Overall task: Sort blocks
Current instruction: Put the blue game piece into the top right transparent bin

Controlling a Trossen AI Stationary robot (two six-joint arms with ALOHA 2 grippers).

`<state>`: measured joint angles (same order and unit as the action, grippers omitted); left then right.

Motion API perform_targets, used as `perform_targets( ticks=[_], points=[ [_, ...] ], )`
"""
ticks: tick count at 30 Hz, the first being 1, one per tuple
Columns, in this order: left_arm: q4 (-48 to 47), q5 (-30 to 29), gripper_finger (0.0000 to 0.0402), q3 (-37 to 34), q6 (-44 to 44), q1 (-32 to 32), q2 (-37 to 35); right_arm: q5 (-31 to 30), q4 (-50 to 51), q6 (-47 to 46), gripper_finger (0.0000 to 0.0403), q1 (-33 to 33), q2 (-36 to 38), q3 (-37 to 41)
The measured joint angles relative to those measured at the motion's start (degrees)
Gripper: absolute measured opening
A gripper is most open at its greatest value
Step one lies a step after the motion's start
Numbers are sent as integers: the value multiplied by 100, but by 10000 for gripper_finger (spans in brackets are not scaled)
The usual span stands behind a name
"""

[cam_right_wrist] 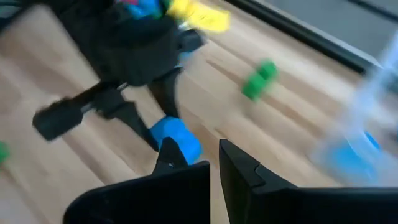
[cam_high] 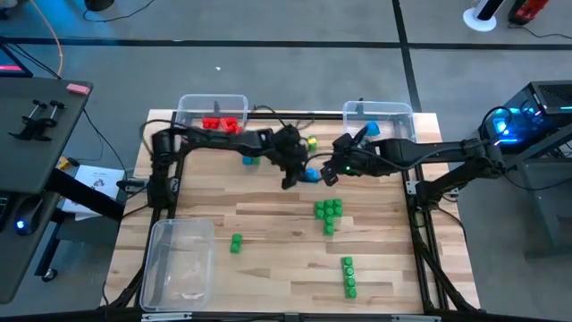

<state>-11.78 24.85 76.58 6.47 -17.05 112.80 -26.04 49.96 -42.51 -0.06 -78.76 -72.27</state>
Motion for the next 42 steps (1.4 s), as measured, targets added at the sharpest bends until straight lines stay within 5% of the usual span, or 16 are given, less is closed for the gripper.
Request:
perform_targets(
  ticks=[5,10,18,33,42],
  points=[
    [-811,-125,105,1,568,-74,-1154,770,-1123,1332,27,-422,0,0],
    [-1570,-1213,105,7,1168,-46,-2091,1177,-2277,2635,112,-742,0,0],
    [-1587,-1665,105,6,1219,-14,-2470,1561,-3214,5574,202,-730,-71,0],
    [-1530,-1647,105,-2,1277,299,-2933,2187,-3716,5759,197,-795,-474,0],
    [-1384,-1667,105,-2,1269,364,-2929,2187,-3861,5429,64,-803,-479,0]
  ],
)
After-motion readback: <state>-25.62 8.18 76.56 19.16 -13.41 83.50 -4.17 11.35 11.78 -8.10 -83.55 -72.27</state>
